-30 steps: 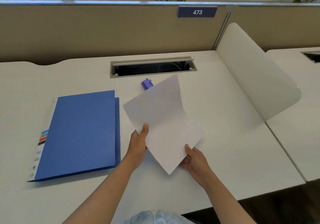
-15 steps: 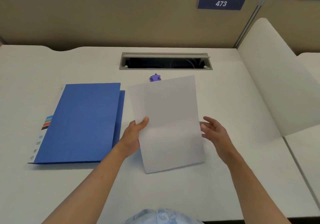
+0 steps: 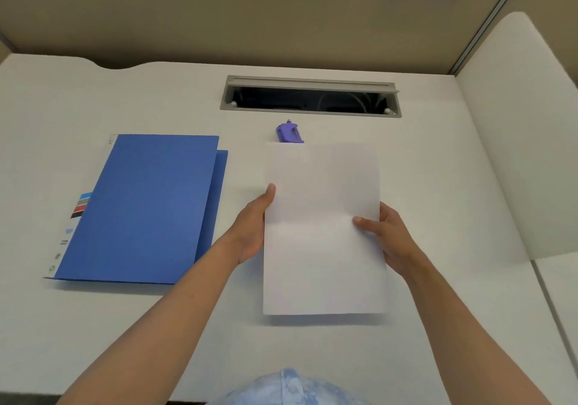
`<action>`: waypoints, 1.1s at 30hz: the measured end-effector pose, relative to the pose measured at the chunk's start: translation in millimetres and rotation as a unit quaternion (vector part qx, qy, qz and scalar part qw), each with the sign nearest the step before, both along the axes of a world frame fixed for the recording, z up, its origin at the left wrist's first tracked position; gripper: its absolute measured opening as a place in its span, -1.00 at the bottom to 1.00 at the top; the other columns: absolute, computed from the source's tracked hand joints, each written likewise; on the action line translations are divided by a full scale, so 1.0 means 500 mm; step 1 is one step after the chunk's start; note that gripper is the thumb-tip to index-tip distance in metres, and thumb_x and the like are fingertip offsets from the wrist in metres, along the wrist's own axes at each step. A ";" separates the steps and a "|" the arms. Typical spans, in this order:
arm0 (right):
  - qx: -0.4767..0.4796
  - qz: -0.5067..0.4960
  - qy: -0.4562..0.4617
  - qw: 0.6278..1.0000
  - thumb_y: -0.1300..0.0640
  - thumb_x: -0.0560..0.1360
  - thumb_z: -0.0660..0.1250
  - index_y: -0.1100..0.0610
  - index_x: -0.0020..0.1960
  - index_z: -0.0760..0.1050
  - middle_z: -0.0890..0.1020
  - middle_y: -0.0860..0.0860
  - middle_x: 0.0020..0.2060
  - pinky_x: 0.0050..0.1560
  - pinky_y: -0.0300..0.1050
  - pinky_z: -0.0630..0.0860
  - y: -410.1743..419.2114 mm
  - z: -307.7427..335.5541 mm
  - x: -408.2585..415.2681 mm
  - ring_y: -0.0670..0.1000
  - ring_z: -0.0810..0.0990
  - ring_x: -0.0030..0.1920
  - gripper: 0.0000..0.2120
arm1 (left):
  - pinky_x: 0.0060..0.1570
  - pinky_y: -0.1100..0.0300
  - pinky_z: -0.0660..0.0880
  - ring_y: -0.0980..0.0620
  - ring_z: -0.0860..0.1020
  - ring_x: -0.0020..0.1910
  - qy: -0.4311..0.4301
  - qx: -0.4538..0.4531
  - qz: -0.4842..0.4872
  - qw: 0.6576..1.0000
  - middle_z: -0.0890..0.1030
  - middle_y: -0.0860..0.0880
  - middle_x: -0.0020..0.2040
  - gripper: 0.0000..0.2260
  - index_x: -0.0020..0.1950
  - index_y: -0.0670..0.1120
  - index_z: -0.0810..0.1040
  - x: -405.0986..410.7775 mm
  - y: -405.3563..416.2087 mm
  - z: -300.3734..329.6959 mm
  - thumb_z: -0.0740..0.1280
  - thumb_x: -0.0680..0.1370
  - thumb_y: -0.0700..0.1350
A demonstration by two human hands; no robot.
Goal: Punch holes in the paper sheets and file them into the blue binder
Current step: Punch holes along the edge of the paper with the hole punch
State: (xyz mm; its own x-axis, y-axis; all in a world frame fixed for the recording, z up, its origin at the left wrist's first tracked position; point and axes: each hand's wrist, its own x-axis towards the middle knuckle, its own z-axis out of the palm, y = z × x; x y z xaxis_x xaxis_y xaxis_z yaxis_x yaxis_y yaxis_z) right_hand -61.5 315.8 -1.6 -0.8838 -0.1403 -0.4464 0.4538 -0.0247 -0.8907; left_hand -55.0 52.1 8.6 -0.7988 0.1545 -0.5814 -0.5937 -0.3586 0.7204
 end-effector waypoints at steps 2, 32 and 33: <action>0.006 -0.015 -0.006 1.000 0.38 0.52 0.34 0.18 0.23 0.56 0.70 0.18 0.10 0.10 0.19 0.61 0.014 -0.007 -0.005 0.23 0.69 0.04 -0.69 | -0.03 0.02 0.58 -0.05 0.66 -0.01 -0.014 -0.079 0.022 0.997 0.69 -0.05 0.03 -0.57 0.18 -0.08 0.58 -0.023 -0.002 -0.007 0.15 0.61 0.22; -0.029 -0.138 -0.066 0.988 0.39 0.52 0.31 0.18 0.16 0.60 0.72 0.15 0.05 0.06 0.18 0.64 0.129 -0.028 -0.051 0.18 0.72 -0.03 -0.73 | -0.18 0.09 0.56 -0.02 0.53 -0.37 0.009 -0.357 0.071 0.931 0.59 -0.15 -0.24 -0.79 -0.26 -0.12 0.50 -0.335 0.037 -0.048 0.36 0.56 -0.12; -0.032 -0.138 -0.065 0.988 0.39 0.53 0.30 0.17 0.16 0.60 0.72 0.14 0.04 0.05 0.18 0.64 0.127 -0.027 -0.050 0.18 0.72 -0.03 -0.73 | -0.22 0.12 0.56 -0.02 0.53 -0.36 0.018 -0.357 0.063 0.932 0.59 -0.14 -0.26 -0.80 -0.25 -0.12 0.51 -0.315 0.033 -0.043 0.35 0.57 -0.13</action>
State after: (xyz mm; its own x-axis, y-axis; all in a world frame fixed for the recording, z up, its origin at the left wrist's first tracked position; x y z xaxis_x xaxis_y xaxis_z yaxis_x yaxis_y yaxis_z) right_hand -86.4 379.1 -15.0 -0.8276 0.0673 -0.5572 0.5329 -0.2174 -0.8178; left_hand -212.4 68.6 -13.0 -0.8049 -0.3582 -0.4732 -0.5506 0.1533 0.8206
